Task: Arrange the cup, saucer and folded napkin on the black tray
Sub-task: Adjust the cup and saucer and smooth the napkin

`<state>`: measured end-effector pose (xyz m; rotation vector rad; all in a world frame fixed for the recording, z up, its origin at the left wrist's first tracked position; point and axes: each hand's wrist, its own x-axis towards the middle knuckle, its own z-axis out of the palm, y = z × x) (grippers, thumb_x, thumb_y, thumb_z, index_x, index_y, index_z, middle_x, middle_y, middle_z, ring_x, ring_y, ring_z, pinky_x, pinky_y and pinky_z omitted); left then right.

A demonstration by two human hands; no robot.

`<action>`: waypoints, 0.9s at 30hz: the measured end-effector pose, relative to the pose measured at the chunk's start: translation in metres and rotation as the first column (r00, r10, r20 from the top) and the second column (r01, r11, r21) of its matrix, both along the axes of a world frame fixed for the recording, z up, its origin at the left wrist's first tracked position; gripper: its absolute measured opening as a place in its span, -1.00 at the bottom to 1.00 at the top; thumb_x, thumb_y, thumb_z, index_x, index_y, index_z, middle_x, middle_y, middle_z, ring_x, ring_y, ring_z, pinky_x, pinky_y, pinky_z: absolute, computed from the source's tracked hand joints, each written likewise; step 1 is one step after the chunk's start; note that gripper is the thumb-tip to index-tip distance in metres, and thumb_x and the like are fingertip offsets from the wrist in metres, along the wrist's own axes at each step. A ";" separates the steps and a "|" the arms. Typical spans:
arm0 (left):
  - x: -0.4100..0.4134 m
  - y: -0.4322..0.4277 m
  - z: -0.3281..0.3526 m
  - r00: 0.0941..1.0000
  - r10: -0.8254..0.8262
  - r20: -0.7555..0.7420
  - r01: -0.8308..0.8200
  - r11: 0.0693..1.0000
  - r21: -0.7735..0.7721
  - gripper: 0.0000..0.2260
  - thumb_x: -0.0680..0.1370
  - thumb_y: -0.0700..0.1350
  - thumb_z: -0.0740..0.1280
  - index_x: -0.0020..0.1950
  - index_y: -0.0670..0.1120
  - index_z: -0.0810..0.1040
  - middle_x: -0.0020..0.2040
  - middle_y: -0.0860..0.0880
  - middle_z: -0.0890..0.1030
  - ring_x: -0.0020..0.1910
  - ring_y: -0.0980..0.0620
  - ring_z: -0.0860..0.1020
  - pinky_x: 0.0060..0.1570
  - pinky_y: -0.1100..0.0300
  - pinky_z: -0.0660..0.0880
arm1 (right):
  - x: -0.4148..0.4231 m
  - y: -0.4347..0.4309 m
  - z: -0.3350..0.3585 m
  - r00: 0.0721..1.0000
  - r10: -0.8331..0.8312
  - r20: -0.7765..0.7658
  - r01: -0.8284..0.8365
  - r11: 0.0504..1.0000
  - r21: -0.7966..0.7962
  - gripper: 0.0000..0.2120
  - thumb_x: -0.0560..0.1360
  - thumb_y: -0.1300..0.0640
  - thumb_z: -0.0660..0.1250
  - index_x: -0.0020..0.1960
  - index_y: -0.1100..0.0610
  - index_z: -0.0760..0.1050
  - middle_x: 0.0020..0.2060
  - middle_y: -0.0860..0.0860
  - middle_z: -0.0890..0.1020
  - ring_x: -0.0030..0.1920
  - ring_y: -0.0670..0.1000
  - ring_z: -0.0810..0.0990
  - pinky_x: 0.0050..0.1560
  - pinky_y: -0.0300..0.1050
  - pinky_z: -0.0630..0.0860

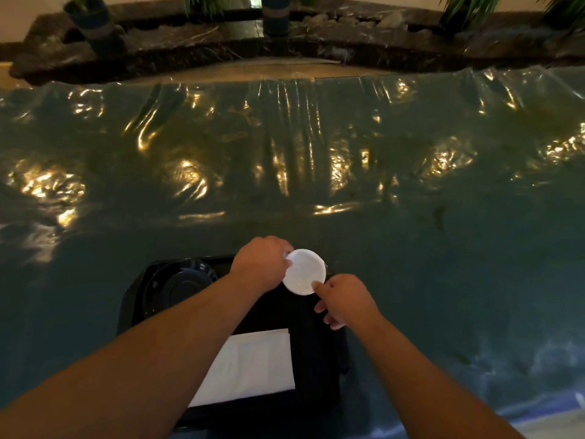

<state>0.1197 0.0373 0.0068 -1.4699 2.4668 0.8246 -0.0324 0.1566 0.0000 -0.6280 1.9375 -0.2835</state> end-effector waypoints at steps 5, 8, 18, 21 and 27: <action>0.009 0.010 -0.003 0.990 0.142 -0.009 -0.141 0.989 0.046 -0.77 0.54 0.09 0.42 0.16 0.08 0.67 0.08 -0.02 0.64 0.00 -0.06 0.59 0.00 0.02 0.56 | -0.010 -0.013 -0.004 0.989 -0.134 0.054 0.137 0.989 -0.059 -0.78 0.66 0.00 0.36 -0.03 0.15 0.56 -0.34 0.06 0.75 -0.42 0.09 0.70 -0.38 0.02 0.70; 0.012 0.016 -0.007 0.982 0.186 0.030 -0.187 0.980 0.071 -0.72 0.49 0.19 0.45 0.08 0.06 0.67 -0.06 0.03 0.64 -0.10 0.00 0.59 -0.08 0.03 0.56 | -0.015 -0.020 -0.005 0.992 -0.129 0.012 0.129 0.988 -0.080 -0.78 0.64 -0.01 0.38 -0.07 0.13 0.56 -0.40 0.03 0.73 -0.42 0.09 0.73 -0.42 0.01 0.69; 0.017 0.030 -0.014 0.980 0.195 0.030 -0.197 0.977 0.087 -0.51 0.41 0.46 0.34 0.05 0.09 0.55 -0.16 0.10 0.61 -0.20 0.10 0.56 -0.29 0.12 0.42 | -0.009 -0.015 0.001 0.966 -0.008 -0.258 -0.063 0.962 -0.264 -0.62 0.64 -0.24 0.15 -0.08 0.04 0.49 -0.22 0.05 0.67 -0.26 0.10 0.70 -0.15 0.17 0.71; 0.011 0.024 -0.013 0.963 0.264 -0.055 -0.259 0.963 0.079 -0.55 0.55 0.34 0.25 0.25 0.07 0.57 0.04 0.02 0.68 -0.03 -0.01 0.60 -0.16 0.08 0.45 | -0.011 -0.008 0.000 0.975 -0.023 -0.221 -0.035 0.966 -0.256 -0.74 0.61 -0.20 0.22 0.00 -0.02 0.47 -0.19 0.02 0.69 -0.26 0.09 0.70 -0.20 0.12 0.71; 0.009 0.021 -0.018 0.963 0.267 -0.026 -0.263 0.958 0.116 -0.82 0.59 0.06 0.34 0.14 0.07 0.62 -0.03 0.02 0.65 -0.13 0.01 0.53 -0.21 0.11 0.41 | -0.013 -0.006 -0.011 0.986 0.019 -0.167 -0.054 0.978 -0.203 -0.92 0.64 0.00 0.31 0.08 -0.01 0.49 -0.20 0.00 0.71 -0.36 0.01 0.70 -0.40 -0.12 0.64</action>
